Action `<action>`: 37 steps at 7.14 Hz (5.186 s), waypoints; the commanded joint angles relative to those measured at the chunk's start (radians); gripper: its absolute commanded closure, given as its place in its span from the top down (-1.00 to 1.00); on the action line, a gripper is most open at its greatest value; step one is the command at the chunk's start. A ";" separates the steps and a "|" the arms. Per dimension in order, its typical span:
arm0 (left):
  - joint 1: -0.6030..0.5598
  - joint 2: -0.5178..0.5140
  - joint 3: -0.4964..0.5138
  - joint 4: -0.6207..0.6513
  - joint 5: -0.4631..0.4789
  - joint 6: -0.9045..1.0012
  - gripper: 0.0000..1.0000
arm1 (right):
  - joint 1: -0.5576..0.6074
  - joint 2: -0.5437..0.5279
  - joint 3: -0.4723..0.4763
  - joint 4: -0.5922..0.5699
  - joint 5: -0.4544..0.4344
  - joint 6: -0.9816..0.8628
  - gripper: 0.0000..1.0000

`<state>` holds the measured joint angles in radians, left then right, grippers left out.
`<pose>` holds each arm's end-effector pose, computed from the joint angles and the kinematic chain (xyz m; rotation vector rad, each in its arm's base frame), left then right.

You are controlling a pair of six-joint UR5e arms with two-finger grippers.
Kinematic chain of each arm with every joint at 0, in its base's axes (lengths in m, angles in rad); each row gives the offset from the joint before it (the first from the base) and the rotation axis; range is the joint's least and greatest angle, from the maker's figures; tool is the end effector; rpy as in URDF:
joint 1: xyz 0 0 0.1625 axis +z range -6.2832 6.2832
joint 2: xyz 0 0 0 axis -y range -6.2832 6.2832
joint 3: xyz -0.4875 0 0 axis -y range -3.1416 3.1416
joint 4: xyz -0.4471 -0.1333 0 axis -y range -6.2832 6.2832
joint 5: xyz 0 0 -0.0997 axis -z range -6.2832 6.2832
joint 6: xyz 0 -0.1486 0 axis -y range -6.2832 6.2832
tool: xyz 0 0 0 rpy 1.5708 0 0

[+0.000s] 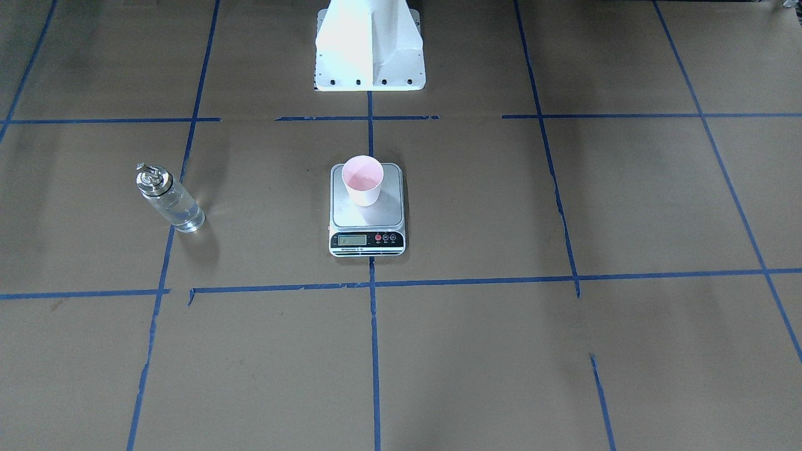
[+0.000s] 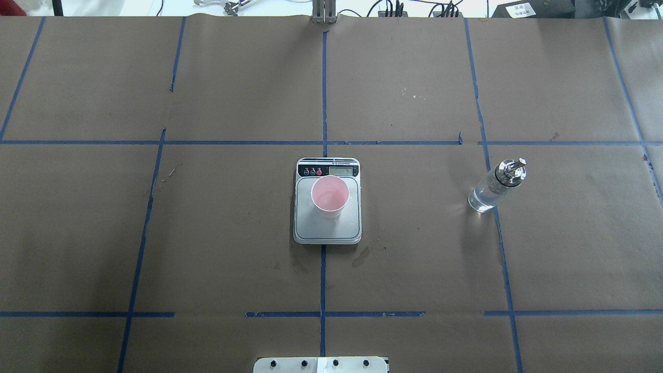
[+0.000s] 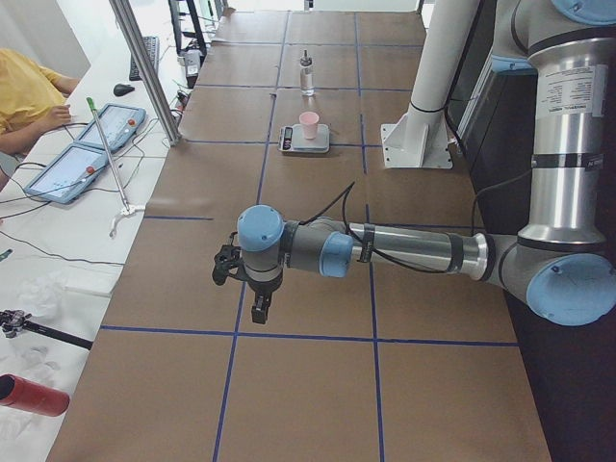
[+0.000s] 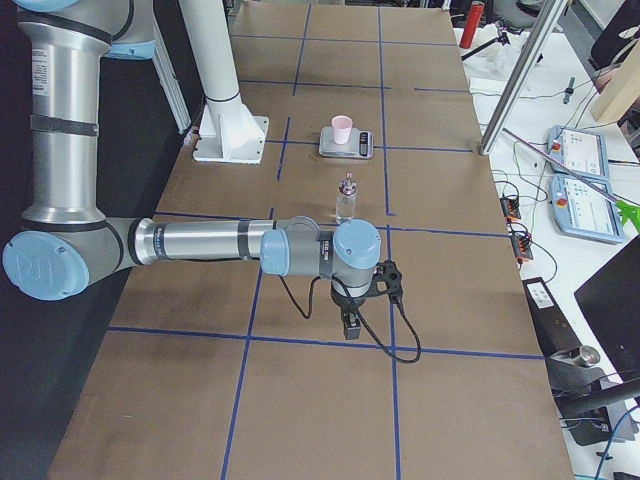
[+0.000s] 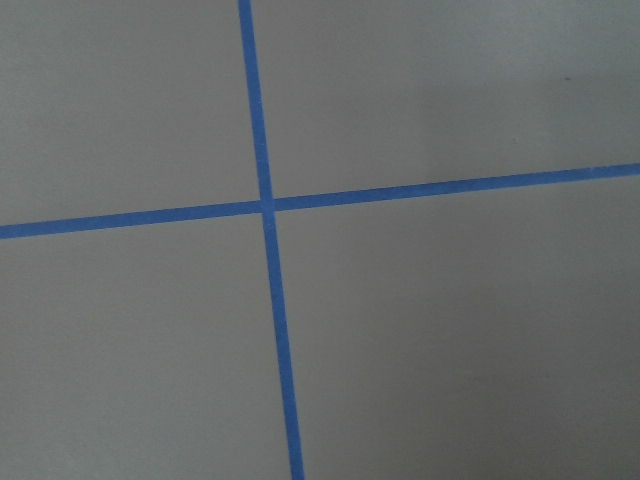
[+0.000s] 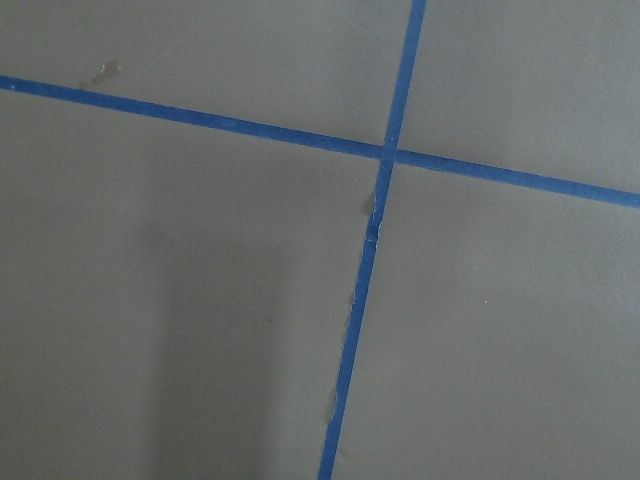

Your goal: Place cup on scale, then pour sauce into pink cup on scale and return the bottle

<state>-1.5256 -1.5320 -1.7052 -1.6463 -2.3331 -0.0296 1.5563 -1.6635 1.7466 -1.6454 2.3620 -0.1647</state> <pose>-0.0061 -0.5435 0.6959 0.1342 0.7660 0.0800 0.0204 -0.5014 0.7144 0.0675 -0.7894 -0.1731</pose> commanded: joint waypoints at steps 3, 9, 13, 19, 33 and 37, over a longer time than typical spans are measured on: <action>0.001 -0.013 0.012 0.109 -0.046 0.000 1.00 | -0.009 0.001 0.008 -0.013 0.002 0.007 1.00; -0.002 -0.020 0.047 0.100 -0.115 -0.019 1.00 | -0.009 0.002 0.001 -0.013 0.000 0.007 1.00; -0.004 -0.025 0.048 0.089 -0.123 -0.044 1.00 | -0.009 0.013 0.002 -0.011 0.005 0.005 1.00; -0.002 -0.066 0.038 0.086 -0.123 -0.044 1.00 | -0.009 0.022 0.002 -0.005 0.008 0.004 1.00; -0.033 0.062 -0.033 0.083 -0.124 -0.044 1.00 | -0.082 0.042 -0.021 -0.007 -0.062 0.014 1.00; -0.053 0.064 -0.030 0.083 -0.112 -0.052 1.00 | -0.081 0.053 -0.038 -0.005 -0.058 0.021 1.00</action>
<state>-1.5640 -1.4681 -1.7251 -1.5616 -2.4498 -0.0789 1.4757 -1.6123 1.7119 -1.6508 2.3018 -0.1459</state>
